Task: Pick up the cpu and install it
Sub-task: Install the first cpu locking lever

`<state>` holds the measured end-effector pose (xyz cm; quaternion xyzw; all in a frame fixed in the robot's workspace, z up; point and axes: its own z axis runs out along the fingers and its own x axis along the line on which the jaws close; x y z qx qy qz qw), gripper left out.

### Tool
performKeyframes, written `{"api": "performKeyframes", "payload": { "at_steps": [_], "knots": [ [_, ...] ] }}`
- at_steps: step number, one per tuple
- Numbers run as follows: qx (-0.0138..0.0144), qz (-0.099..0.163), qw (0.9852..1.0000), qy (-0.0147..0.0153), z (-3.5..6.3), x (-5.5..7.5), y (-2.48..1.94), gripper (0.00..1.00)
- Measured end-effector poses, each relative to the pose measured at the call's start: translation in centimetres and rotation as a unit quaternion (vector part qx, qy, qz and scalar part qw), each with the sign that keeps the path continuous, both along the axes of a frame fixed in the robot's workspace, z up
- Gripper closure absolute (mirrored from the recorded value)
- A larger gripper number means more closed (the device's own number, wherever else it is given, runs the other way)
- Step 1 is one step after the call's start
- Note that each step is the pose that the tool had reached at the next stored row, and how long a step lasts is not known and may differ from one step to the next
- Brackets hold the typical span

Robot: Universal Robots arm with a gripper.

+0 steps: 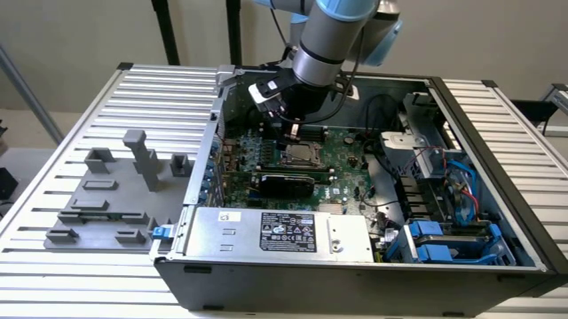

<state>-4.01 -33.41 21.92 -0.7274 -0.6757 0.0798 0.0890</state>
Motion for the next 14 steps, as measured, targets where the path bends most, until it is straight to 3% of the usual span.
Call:
{"api": "performKeyframes", "payload": {
  "at_steps": [6, 10, 12, 14],
  "knots": [
    [0.0051, 0.000, 1.0000, 0.0000, 0.68, -2.4, -0.12, 0.89],
    [0.0142, -0.001, 0.9999, 0.0000, 1.62, -3.6, -0.14, 0.89],
    [0.0197, -0.005, 0.9998, -0.0001, 1.83, -3.8, -0.14, 0.89],
    [0.0234, -0.014, 0.9996, -0.0003, 1.84, -3.8, -0.15, 0.89]
  ]
}}
